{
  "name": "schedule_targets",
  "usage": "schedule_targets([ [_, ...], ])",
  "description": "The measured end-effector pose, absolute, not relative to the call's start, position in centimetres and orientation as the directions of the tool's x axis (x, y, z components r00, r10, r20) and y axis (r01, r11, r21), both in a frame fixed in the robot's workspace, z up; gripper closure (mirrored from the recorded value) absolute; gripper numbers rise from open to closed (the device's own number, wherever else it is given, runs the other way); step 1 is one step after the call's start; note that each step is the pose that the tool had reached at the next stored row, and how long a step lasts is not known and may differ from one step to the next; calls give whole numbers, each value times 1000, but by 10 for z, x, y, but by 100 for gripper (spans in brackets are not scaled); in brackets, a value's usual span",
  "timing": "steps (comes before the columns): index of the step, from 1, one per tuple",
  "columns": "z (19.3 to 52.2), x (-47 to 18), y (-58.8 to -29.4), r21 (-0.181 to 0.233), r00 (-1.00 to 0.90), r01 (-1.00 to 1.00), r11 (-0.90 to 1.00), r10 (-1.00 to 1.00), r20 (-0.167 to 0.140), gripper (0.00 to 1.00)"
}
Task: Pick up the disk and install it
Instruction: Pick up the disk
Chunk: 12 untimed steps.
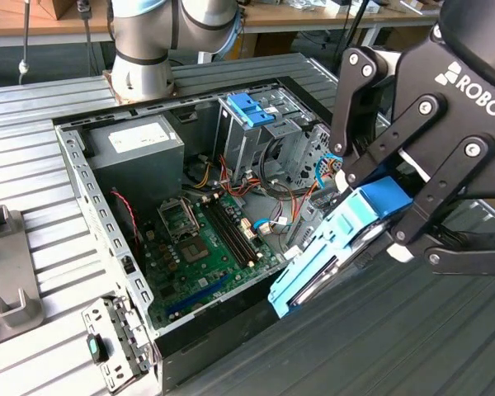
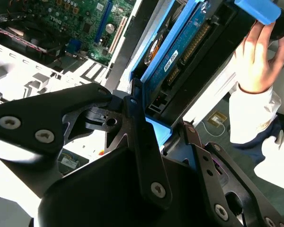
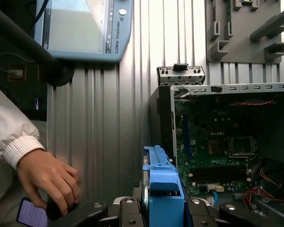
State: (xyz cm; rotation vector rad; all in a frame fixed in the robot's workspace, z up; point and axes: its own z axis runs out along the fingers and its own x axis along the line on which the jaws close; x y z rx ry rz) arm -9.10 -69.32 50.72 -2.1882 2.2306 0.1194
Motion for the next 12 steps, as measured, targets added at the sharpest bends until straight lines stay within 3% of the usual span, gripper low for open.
schedule_targets([
  [12, 506, -87, -705, 44, -21, -999, 18, -998, -64, 63],
])
